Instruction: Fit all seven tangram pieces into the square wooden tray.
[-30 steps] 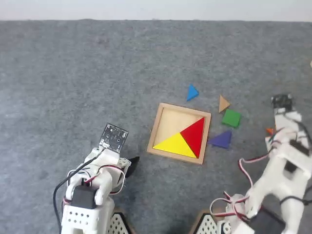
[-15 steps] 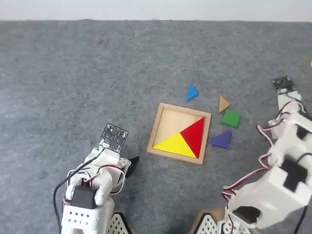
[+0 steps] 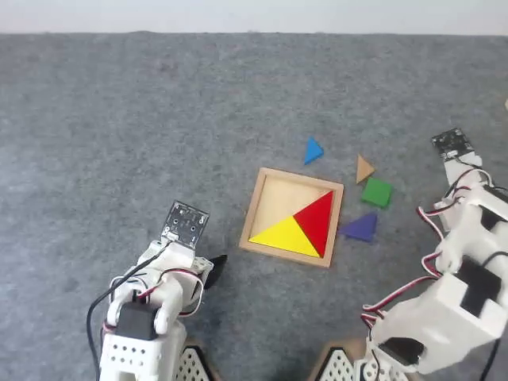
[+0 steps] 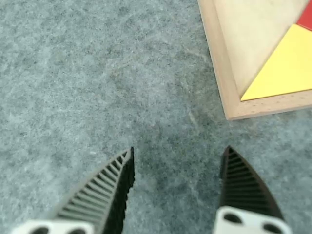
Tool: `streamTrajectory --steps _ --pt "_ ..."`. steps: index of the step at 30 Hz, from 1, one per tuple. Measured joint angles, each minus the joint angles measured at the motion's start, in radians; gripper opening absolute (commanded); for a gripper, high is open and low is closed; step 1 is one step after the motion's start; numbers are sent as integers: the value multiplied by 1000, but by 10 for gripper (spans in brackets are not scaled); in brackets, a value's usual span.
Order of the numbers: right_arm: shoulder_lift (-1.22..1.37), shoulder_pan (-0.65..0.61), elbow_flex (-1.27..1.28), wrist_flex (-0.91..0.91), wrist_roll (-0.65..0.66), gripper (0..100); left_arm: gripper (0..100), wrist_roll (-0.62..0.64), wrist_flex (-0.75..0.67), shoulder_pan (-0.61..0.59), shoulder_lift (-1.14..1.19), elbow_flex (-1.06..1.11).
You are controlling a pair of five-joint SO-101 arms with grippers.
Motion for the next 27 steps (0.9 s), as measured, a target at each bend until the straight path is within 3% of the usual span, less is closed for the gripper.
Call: streamTrajectory --steps 9,21,27 --pt "-132 -3 92 -2 8 226 280 0 0 0 0 0" --pt "-216 2 87 60 12 226 280 0 0 0 0 0" --pt "-91 43 -54 60 -41 226 280 0 0 0 0 0"
